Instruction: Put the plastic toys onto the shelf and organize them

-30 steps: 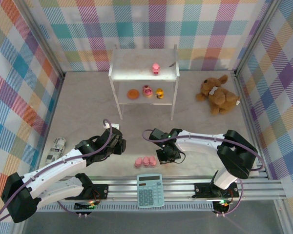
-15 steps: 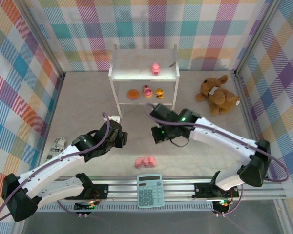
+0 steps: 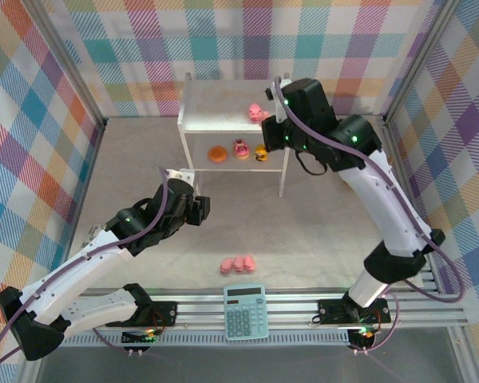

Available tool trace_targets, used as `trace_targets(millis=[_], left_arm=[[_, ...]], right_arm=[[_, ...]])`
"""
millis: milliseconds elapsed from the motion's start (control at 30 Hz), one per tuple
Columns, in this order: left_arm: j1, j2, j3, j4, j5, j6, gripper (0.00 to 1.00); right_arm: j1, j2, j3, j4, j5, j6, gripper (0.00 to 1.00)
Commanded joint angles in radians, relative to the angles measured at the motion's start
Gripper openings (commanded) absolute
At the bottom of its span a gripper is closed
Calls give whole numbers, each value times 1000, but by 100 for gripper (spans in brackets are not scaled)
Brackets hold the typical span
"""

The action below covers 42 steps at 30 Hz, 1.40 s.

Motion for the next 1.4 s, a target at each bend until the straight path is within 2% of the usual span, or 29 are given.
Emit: trace_targets(millis=[0,433,933,1200,1367], left_arm=[[17,-11,22,-50,-17,17,54],[56,-6,33,-64,-4,35,55],[75,10,24,-52,18,41,55],[81,11,17,-48,23,42,55],[83,9,16,-49,24,44,55]], right_arm=[[-45,82,113,-61,-10,-57,5],[-137,224,249,-89,-58,-42,5],[-149,266,267,-134,-51,-32,7],[-154,282,273,-148,-41,-27,13],[-168,297,287,-161,-39,-24,13]])
